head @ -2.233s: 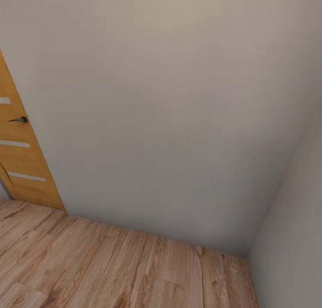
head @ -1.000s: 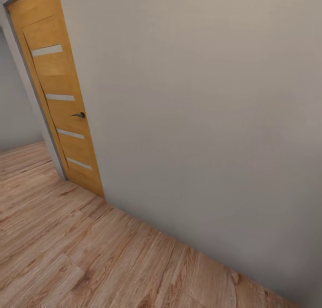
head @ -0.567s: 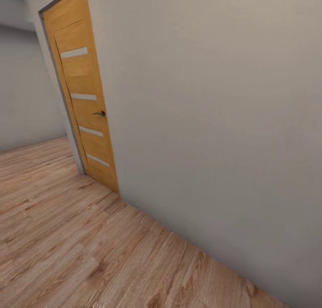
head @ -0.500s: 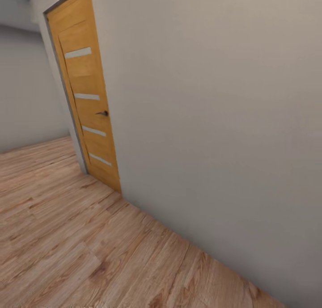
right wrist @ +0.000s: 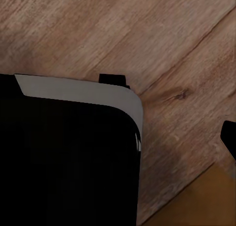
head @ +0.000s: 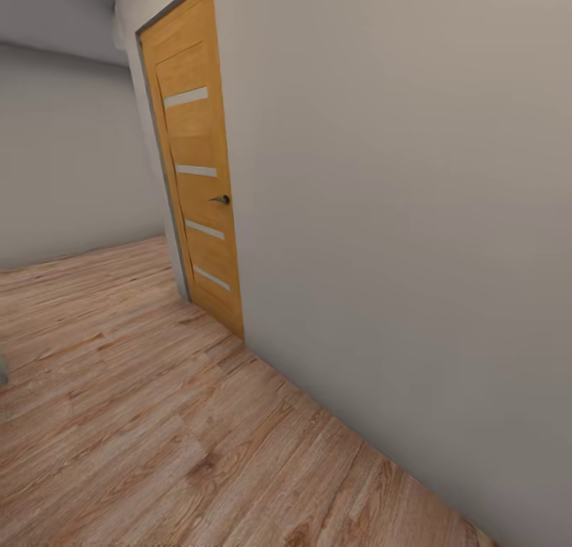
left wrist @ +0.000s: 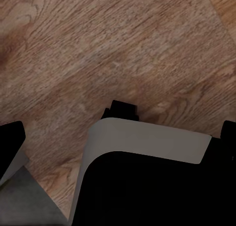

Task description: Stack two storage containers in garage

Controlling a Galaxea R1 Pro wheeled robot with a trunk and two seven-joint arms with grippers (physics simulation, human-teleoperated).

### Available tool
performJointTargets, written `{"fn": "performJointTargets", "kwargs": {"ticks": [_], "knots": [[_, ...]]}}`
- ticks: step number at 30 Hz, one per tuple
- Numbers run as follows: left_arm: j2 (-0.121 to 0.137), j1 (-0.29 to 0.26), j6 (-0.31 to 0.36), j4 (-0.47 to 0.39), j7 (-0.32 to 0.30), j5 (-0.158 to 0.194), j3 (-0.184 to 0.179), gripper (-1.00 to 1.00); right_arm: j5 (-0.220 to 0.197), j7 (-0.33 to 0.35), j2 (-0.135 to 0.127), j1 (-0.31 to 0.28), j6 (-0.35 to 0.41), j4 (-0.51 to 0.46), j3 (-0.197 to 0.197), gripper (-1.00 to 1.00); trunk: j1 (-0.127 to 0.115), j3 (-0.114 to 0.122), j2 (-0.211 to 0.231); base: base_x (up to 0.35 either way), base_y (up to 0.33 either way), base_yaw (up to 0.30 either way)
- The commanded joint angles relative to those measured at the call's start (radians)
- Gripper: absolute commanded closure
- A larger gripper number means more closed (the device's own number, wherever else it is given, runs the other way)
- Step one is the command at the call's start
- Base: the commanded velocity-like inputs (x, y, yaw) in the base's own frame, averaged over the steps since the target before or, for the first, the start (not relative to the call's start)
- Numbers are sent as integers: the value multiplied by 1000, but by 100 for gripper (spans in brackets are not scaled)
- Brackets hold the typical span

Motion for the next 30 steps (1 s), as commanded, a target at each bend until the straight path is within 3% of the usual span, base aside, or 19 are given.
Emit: {"fn": "performJointTargets", "kwargs": {"ticks": [1, 30], "knots": [[0, -1, -3, 1, 1, 5, -1, -100, -6, -2, 0, -1, -6, 3, 8, -100, 0, -1, 0, 66, 0, 269], [0, -1, -2, 1, 1, 6, -1, -100, -6, -2, -1, -1, -6, 3, 7, -100, 0, -1, 0, 294, 0, 269]]}}
